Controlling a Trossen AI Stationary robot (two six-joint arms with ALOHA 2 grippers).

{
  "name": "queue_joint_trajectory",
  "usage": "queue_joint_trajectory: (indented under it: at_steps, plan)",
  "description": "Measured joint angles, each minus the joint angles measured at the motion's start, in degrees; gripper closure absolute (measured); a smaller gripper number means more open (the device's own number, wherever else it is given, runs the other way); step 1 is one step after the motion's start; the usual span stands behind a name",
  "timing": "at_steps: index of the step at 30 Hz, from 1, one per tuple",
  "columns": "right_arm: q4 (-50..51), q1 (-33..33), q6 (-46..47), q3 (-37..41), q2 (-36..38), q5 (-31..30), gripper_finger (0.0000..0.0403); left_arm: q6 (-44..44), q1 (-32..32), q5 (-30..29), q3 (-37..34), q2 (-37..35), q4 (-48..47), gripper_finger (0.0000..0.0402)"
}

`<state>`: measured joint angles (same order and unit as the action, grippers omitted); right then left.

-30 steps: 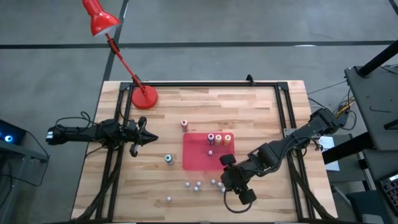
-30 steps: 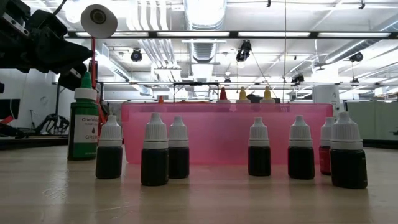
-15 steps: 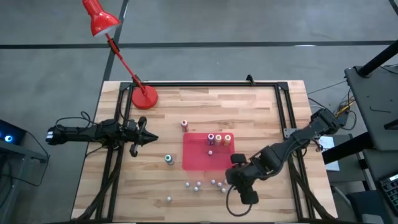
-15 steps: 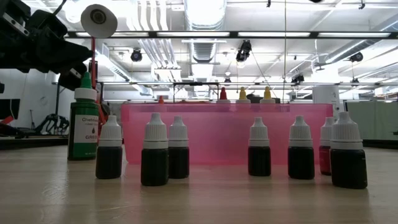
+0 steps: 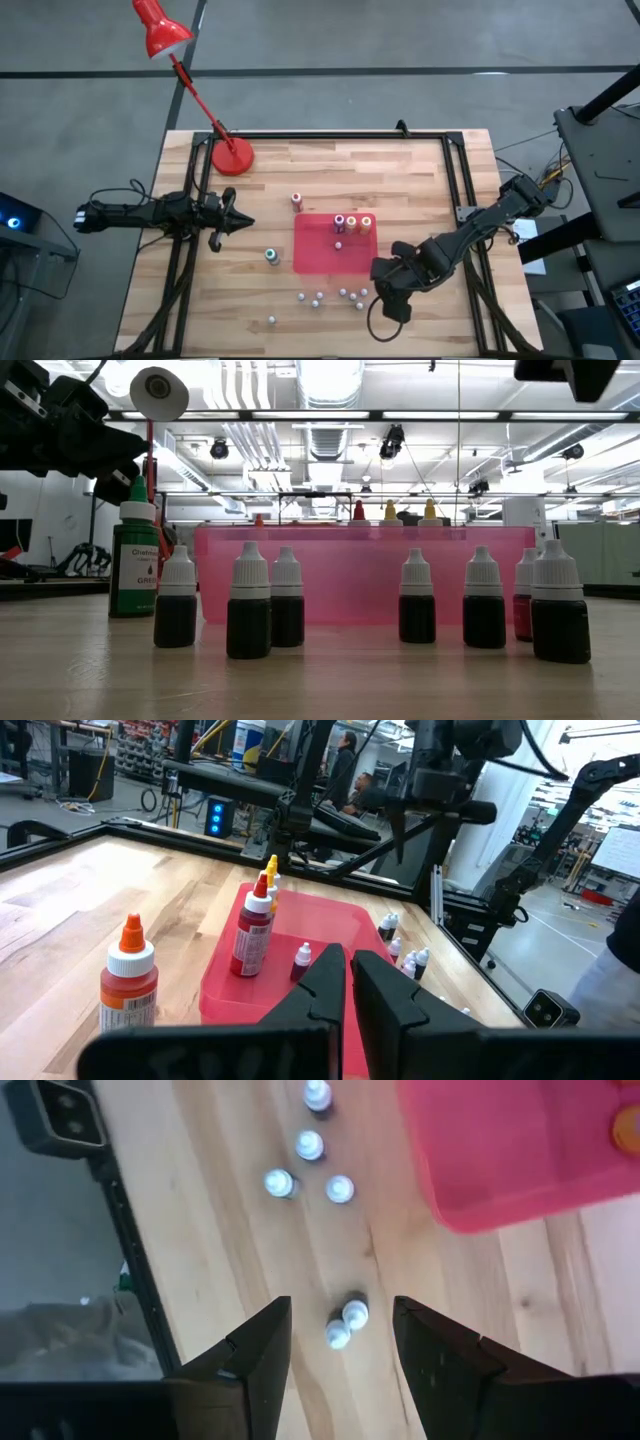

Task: Pick & Place food coloring
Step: Put the small green food coloring bottle into the container

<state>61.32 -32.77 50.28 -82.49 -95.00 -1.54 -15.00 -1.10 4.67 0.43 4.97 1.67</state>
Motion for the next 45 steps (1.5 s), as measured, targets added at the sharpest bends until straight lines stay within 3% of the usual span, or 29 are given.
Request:
queue_joint_trajectory:
  at_steps: [5, 20, 34, 45]
  plan:
    - [0.37, -0.79, 6.02, 2.03, 0.0, 0.18, 0.0226, 0.01, 0.0, 0.0, -0.01, -0.02, 0.0, 0.0402]
    - [-0.43, -2.98, 21.13, 8.64, -0.55, 0.0, 0.0143, 0.0, -0.01, -0.01, -0.02, 0.0, 0.0, 0.0402]
    - [-4.42, -2.84, 21.46, 8.74, -5.27, 0.0, 0.0138, 0.01, 0.0, 0.0, 0.0, -0.01, -0.01, 0.0402]
    - [-6.25, -3.07, 15.32, 9.7, -6.1, -0.12, 0.014, 0.01, 0.0, 0.0, -0.02, 0.0, 0.0, 0.0402]
